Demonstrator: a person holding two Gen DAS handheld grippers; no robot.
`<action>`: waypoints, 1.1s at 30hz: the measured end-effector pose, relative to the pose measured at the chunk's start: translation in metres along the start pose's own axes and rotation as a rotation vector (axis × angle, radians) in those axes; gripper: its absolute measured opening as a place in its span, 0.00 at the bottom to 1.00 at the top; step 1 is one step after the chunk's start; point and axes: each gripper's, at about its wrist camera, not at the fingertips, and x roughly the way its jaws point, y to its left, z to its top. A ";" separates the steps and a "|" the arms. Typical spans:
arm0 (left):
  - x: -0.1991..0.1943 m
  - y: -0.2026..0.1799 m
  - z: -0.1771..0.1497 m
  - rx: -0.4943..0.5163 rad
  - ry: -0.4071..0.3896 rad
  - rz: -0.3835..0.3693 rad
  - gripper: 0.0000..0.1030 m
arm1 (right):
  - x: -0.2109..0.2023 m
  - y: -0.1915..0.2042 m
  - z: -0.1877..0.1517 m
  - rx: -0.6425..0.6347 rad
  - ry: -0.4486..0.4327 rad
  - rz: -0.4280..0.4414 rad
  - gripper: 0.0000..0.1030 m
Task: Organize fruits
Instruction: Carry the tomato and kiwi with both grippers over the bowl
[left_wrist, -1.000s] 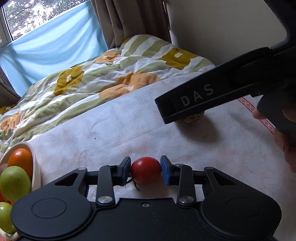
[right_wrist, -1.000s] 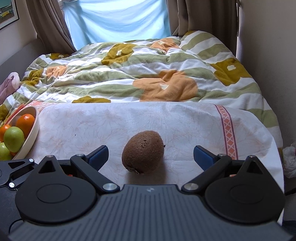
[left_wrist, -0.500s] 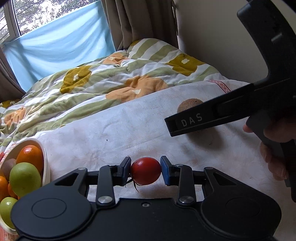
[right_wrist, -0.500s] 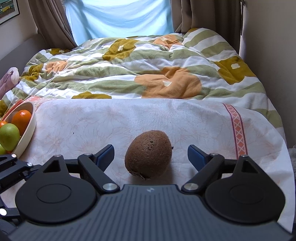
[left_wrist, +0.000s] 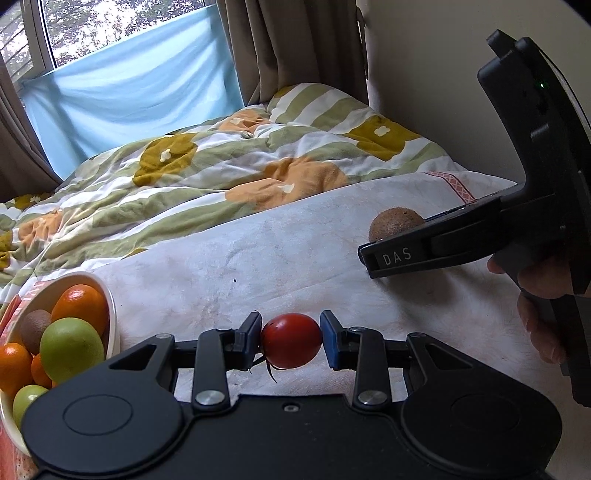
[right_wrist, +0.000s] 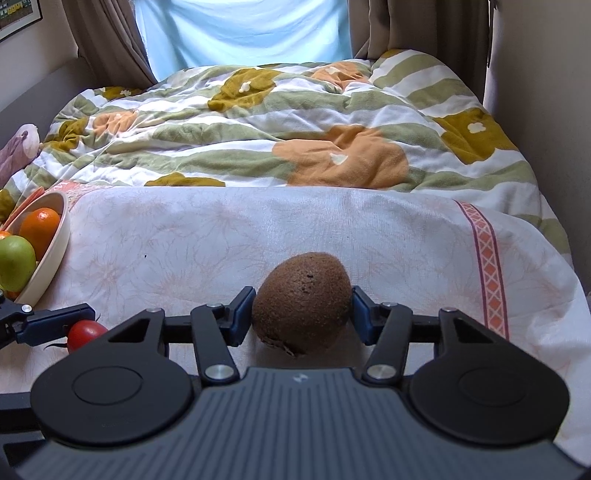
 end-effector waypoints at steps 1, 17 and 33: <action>-0.001 0.000 0.000 0.000 -0.002 0.002 0.37 | -0.001 0.000 -0.001 0.008 -0.001 0.006 0.67; -0.066 0.026 0.006 -0.063 -0.084 0.067 0.37 | -0.073 0.034 0.009 -0.022 -0.072 0.053 0.67; -0.143 0.130 0.004 -0.192 -0.155 0.195 0.37 | -0.120 0.149 0.045 -0.078 -0.120 0.186 0.67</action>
